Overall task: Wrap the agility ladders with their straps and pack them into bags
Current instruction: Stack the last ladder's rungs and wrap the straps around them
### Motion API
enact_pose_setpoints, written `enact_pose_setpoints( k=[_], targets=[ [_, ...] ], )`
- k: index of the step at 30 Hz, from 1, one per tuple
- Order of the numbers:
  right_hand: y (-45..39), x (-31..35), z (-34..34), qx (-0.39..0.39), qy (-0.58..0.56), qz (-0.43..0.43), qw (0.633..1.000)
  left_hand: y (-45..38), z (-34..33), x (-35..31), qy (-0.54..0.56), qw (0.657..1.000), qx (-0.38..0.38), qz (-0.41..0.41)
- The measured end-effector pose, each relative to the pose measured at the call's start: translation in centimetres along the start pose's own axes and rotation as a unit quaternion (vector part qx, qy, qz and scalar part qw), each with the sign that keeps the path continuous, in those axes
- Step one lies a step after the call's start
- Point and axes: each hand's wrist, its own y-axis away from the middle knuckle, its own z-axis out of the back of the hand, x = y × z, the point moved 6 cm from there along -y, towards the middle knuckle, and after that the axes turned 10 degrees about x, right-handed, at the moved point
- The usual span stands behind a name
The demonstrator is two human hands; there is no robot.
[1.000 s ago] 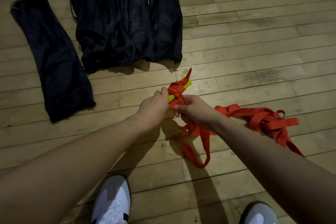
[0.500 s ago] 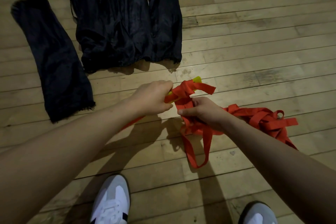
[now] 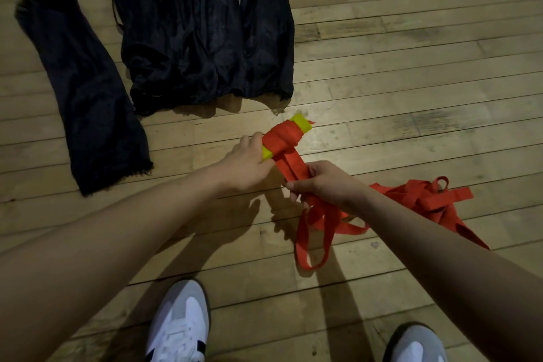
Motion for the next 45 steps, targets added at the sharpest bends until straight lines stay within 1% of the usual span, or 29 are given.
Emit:
enact_pose_setpoints(
  k=[3,6,7,8,10,11,13,15,17,18,20,22,25,27,29,33,35,36,38,39,43,45],
  targets=[
    [0.2,-0.1,0.1,-0.007,-0.006,0.003,1.0,0.1,0.6,-0.2,-0.055,0.998,-0.019,-0.012],
    [0.2,-0.3,0.2,0.015,-0.03,-0.006,0.999,0.8,1.5,-0.7,-0.141,0.986,-0.057,-0.068],
    [0.2,-0.4,0.2,0.026,-0.039,-0.013,0.999,1.0,1.7,-0.7,-0.145,0.983,-0.07,-0.084],
    [0.2,-0.4,0.1,0.035,-0.045,-0.018,0.998,1.2,1.8,-0.6,-0.124,0.984,-0.078,-0.099],
    [0.1,-0.4,0.0,0.048,-0.05,-0.025,0.997,1.4,1.9,-0.4,-0.044,0.99,-0.076,-0.113],
    [0.0,-0.4,0.0,0.053,-0.048,-0.032,0.997,1.2,1.7,-0.3,-0.019,0.992,-0.064,-0.105],
    [-0.2,-0.5,0.0,0.063,-0.025,-0.052,0.996,0.9,1.2,-0.1,-0.002,0.997,-0.044,-0.066],
    [-0.2,-0.5,0.0,0.069,0.008,-0.066,0.995,0.8,0.9,0.0,-0.016,0.998,-0.052,-0.025],
    [-0.4,-0.4,0.2,0.045,0.017,-0.058,0.997,0.7,0.9,-0.1,-0.051,0.995,-0.083,-0.003],
    [-0.4,-0.4,0.5,0.018,0.009,-0.053,0.998,0.6,1.2,0.0,-0.055,0.994,-0.098,0.003],
    [-0.5,-0.6,1.2,-0.038,-0.019,-0.045,0.998,0.4,1.7,0.0,-0.028,0.994,-0.102,0.012],
    [-0.3,-0.5,1.4,-0.057,-0.002,-0.04,0.998,0.1,1.5,0.1,0.006,0.998,-0.061,0.034],
    [-0.1,-0.3,1.2,-0.044,0.065,-0.042,0.996,-0.6,0.1,0.4,0.023,0.997,0.038,0.063],
    [-0.2,-0.5,0.8,-0.033,0.079,-0.04,0.996,-0.7,-0.4,0.3,0.022,0.996,0.071,0.051],
    [0.0,-0.6,0.4,-0.023,0.046,-0.02,0.998,-0.5,0.1,-0.3,0.001,0.998,0.061,0.011],
    [0.5,-0.3,0.1,-0.023,-0.007,0.015,1.0,1.0,1.6,-1.5,-0.079,0.993,-0.021,-0.081],
    [0.6,-0.2,0.4,-0.022,-0.031,0.019,0.999,1.5,1.6,-1.3,-0.071,0.991,-0.037,-0.105],
    [0.5,-0.2,0.5,-0.017,-0.048,0.016,0.999,1.6,1.5,-1.1,-0.04,0.993,-0.036,-0.101],
    [0.5,-0.1,0.5,0.002,-0.076,0.015,0.997,1.6,1.1,-0.4,0.022,0.997,-0.032,-0.063],
    [0.5,0.0,0.5,0.011,-0.076,0.012,0.997,1.6,1.0,-0.2,0.036,0.998,-0.036,-0.044],
    [0.4,-0.3,0.5,-0.001,0.046,-0.035,0.998,1.5,0.9,-0.2,0.069,0.996,-0.059,-0.017],
    [0.4,-0.6,0.5,-0.006,0.059,-0.048,0.997,1.3,0.9,-0.2,0.08,0.995,-0.054,-0.009]
  ],
)
